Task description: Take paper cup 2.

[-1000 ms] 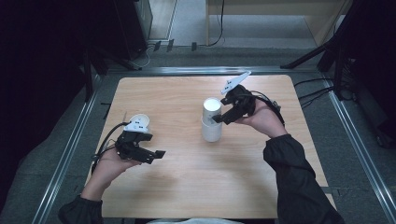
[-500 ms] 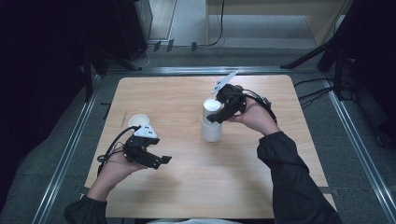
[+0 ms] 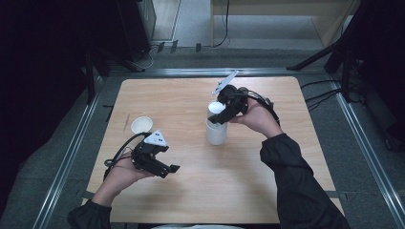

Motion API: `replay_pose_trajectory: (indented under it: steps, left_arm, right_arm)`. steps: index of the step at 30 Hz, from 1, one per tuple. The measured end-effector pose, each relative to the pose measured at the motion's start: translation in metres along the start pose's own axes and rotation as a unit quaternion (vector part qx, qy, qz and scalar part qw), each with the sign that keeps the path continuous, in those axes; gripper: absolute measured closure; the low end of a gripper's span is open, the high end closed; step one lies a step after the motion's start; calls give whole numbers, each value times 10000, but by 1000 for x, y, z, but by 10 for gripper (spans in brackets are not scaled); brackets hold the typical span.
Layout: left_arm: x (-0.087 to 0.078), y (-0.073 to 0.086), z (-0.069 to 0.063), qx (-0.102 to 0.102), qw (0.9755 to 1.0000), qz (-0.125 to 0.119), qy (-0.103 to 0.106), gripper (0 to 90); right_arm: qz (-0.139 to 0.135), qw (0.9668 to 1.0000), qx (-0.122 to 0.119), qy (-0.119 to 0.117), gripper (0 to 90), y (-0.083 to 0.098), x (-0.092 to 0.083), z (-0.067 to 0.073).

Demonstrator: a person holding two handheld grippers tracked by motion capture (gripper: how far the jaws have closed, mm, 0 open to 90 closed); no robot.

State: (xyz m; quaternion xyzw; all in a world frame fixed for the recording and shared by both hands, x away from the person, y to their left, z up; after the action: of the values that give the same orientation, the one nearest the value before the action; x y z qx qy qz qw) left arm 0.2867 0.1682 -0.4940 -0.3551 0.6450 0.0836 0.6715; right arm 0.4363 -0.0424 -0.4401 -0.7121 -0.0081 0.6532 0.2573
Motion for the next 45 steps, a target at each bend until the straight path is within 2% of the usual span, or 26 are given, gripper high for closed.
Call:
replay_pose_trajectory:
  steps: [7,15,23,28,35,45]
  left_arm:
    - [0,0,-2,31,10000,-16,77,156]
    - [3,0,-2,54,10000,24,77,156]
    - [6,0,-5,143,9998,89,91,156]
    - [5,-1,-5,125,9998,39,120,156]
    - [5,-1,-5,159,9998,30,72,156]
    - [2,-2,-6,203,9997,-80,111,156]
  right_arm:
    - [48,10000,71,14,302,0,1,1]
    - [-149,9998,143,17,326,-3,-9,0]
    - [-194,9997,159,24,334,-3,-13,1]
    - [-249,9995,179,45,335,-4,-18,1]
    - [-341,9991,189,157,338,-6,-32,3]
    - [-765,9966,138,275,340,-8,-65,9]
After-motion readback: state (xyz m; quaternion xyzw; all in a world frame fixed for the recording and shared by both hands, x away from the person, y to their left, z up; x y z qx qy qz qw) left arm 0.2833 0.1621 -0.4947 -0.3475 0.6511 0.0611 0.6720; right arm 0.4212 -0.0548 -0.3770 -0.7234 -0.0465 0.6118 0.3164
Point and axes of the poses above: each handheld gripper's, and its own axes: x roughly forward along the jaws, y roughly out of its underside, z roughly to its left, the point moved 5 cm from there along x, roughly forward along the jaws, and after that the axes turned 15 degrees about z, right-handed, at the moved point
